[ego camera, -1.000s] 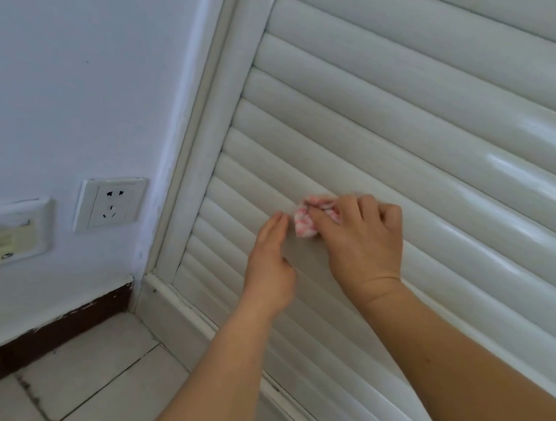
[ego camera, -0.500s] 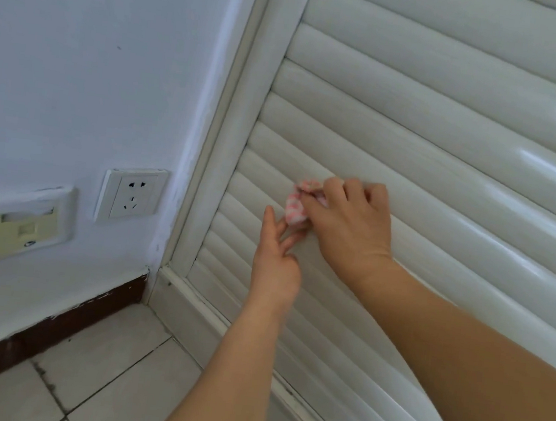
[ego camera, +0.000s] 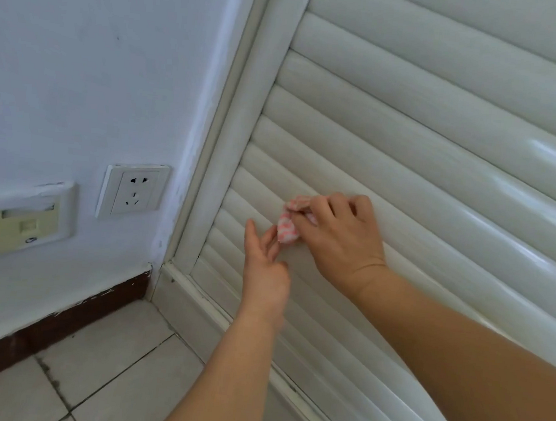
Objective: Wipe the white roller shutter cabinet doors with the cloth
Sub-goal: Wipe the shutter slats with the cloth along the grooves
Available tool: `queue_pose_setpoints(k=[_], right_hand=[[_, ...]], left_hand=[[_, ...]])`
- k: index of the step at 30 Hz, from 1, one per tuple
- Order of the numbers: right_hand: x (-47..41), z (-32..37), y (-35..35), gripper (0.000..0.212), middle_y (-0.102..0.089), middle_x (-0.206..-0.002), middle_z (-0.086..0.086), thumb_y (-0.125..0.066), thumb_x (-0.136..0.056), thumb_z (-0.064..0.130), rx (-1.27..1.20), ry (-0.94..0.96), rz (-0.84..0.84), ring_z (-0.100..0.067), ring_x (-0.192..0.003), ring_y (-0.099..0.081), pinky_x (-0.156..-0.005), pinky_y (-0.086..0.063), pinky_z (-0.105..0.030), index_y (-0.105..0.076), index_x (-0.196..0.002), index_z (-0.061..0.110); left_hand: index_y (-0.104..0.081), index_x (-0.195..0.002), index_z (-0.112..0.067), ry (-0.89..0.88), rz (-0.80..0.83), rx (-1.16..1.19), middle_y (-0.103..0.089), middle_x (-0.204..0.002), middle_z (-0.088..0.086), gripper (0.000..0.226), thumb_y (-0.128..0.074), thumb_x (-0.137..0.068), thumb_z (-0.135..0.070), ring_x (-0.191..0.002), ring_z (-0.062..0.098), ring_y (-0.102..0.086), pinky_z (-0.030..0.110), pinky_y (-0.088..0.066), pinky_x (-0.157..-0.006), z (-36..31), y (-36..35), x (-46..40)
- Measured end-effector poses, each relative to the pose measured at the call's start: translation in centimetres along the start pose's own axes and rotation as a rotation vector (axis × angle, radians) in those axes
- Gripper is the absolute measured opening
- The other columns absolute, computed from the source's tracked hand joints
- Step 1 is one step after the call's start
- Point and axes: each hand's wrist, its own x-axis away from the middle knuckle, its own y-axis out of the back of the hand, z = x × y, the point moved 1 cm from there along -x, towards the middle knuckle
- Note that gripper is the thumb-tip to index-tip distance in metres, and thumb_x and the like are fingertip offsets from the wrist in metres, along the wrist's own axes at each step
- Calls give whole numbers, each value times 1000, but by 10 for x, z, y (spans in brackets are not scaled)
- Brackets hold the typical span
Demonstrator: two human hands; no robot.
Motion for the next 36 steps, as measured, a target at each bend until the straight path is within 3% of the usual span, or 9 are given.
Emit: queue_pose_setpoints(k=[3,7,10,15,18,21,26,31,36], right_hand=[[-22,8,-11,23,-61,-81,1,-54,-75,21,15,-8,41,-24,-67,-56,-67,-24,-35,-74,-86,23],[-54,24,-29,29,-63,-83,3,-77,-56,35,70,32,167,-23,-74,-58,-70,-24,-34,-74,-84,26],[-75,31,-35,28,-64,-87,11,-73,-57,43,117,83,223,-19,-83,-61,-73,-23,-33,-75,-83,35],[-76,36,-39,36,-65,-94,10,-72,-56,40,113,100,249,-20,-90,-62,-77,-23,-34,-73,-91,34],[-67,33,-37,34,-65,-91,4,-76,-54,33,62,138,231,-27,-92,-62,-81,-25,-35,-74,-87,31],[-51,33,-31,33,-65,-92,1,-56,-63,27,30,163,214,-29,-97,-62,-85,-27,-38,-74,-90,29],[-21,32,-25,32,-62,-91,1,-62,-56,29,-17,222,194,-26,-93,-40,-80,-26,-36,-74,-86,25],[3,27,-17,33,-61,-91,-1,-50,-67,20,-51,193,126,-26,-91,-40,-77,-28,-37,-73,-91,22],[42,21,-6,30,-60,-86,0,-47,-74,17,-29,212,150,-28,-89,-49,-83,-33,-39,-72,-89,24]], left_hand=[[1,-149,-21,11,14,75,-39,-142,-1,85,-19,-81,26,-115,0,-46,18,-32,-98,-2,1,0],[-3,-149,-25,23,-2,50,-45,-134,-5,84,-23,-83,23,-117,4,-47,20,-31,-96,1,4,-2],[-6,-149,-27,68,-50,34,-39,-142,-6,80,-23,-85,20,-132,9,-35,21,-27,-95,7,11,-1],[-2,-149,-28,151,-94,99,-39,-144,-7,75,-24,-90,13,-115,0,-44,32,-20,-107,14,18,2],[-3,-149,-30,194,-116,121,-39,-144,-8,70,-34,-95,3,-119,3,-41,31,-20,-102,15,23,1],[-4,-149,-31,240,-113,122,-36,-147,-6,69,-37,-96,-1,-131,9,-35,29,-20,-95,15,24,2],[-7,-148,-32,236,-149,119,-30,-149,-4,69,-37,-96,1,-130,12,-39,29,-23,-92,12,21,4],[-11,-148,-29,198,-213,37,-22,-152,1,71,-27,-92,12,-132,15,-35,27,-26,-93,11,23,8],[-21,-146,-28,85,-160,-158,-24,-149,0,79,-24,-84,20,-133,11,-31,30,-29,-107,4,14,13]])
